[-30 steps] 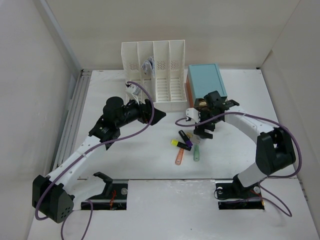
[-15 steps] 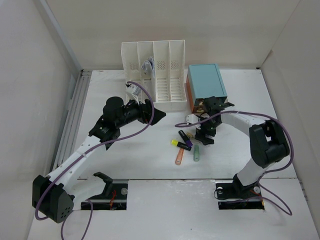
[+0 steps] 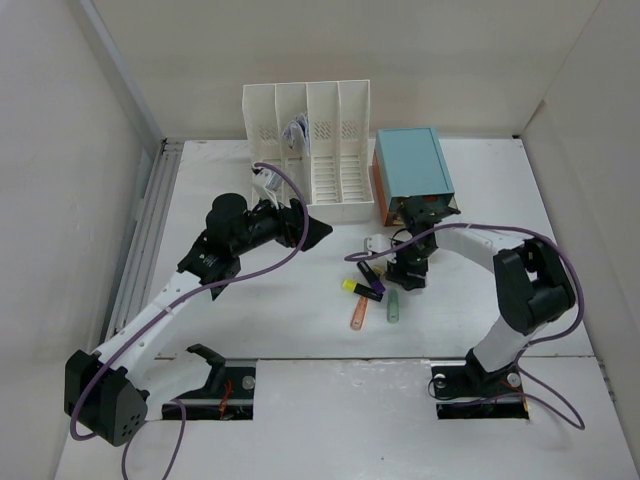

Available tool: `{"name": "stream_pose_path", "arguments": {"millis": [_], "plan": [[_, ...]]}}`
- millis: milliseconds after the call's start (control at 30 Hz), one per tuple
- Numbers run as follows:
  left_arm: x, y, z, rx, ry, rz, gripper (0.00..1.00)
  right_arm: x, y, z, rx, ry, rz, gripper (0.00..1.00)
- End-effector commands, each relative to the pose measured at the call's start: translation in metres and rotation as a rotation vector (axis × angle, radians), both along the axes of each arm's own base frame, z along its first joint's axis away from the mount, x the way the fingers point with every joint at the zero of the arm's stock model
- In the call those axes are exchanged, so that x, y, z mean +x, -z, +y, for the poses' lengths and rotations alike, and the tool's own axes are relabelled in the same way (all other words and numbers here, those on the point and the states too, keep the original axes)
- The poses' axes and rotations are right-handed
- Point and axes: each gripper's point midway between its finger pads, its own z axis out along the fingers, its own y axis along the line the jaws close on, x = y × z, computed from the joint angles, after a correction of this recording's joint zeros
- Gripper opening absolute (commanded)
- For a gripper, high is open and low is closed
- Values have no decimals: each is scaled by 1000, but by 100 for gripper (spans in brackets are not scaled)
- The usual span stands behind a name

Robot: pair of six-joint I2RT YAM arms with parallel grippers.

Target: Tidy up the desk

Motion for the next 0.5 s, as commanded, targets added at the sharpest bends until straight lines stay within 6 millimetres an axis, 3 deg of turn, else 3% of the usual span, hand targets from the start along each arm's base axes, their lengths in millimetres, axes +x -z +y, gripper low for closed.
{"name": "stream_pose_path", "arguments": {"millis": [0,167,233,333,367,467], "plan": [[-6,-16,-3,-29,32,-61,84,6,-13,-5,-30,25,-54,72],[-6,-16,-3,-29,32,-61,84,9,-16,-19,-80,54,-89,70],[-6,-16,-3,-29,32,-61,84,11,-19,-21,-76,64,-98,47],[-6,-16,-3,-29,32,-61,84,9,-23,-15,-46,57,-81,21],[-6,-16,-3,-29,32,-61,84,6,-25,-12,-32,45,-66,16],[-6,-16,-3,-29,32,-61,84,0,-56,16,102,0,-64,9]]}}
